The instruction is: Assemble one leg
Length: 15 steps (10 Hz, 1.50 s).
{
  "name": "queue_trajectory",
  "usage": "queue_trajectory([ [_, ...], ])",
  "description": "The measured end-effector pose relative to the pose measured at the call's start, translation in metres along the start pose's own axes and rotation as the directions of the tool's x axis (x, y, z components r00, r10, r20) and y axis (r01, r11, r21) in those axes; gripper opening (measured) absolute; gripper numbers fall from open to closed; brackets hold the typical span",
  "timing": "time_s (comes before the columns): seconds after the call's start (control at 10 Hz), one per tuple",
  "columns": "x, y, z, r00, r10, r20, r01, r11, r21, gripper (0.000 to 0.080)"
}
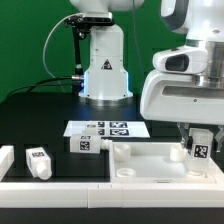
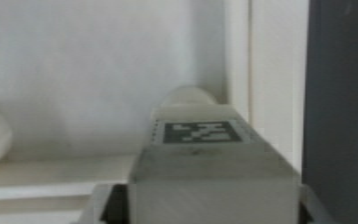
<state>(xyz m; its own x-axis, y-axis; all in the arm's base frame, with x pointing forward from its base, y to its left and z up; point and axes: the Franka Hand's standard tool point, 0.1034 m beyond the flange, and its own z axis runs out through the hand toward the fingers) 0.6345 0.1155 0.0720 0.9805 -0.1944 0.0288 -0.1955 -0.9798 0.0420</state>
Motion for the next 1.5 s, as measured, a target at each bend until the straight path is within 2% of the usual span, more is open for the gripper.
queue_trajectory([
  [0.3,0.003,0.000,0.002,0.953,0.301,-0.023,-0.301,0.954,0.008,0.0282],
  [0.6,0.006,0.005,0.004,0.790,0.613,0.005,-0.613,0.789,0.035,0.0284],
  [0.8,0.008,0.005,0.004,0.495,0.868,0.041,-0.868,0.493,0.055,0.0284],
  [0.9,0.009,0.009,0.005,0.373,0.925,0.073,-0.926,0.366,0.093,0.0284],
  [1.0,0.007,0.011,0.006,0.273,0.957,0.102,-0.960,0.263,0.100,0.0284],
  [1.2,0.007,0.010,0.006,0.279,0.955,0.101,-0.958,0.270,0.098,0.0285],
  [1.3,0.007,0.010,0.006,0.297,0.950,0.100,-0.953,0.287,0.101,0.0455],
  [1.4,0.008,0.010,0.004,0.490,0.868,0.080,-0.869,0.479,0.124,0.0455],
  [1.5,0.007,0.007,0.003,0.626,0.777,0.067,-0.777,0.615,0.138,0.0598],
])
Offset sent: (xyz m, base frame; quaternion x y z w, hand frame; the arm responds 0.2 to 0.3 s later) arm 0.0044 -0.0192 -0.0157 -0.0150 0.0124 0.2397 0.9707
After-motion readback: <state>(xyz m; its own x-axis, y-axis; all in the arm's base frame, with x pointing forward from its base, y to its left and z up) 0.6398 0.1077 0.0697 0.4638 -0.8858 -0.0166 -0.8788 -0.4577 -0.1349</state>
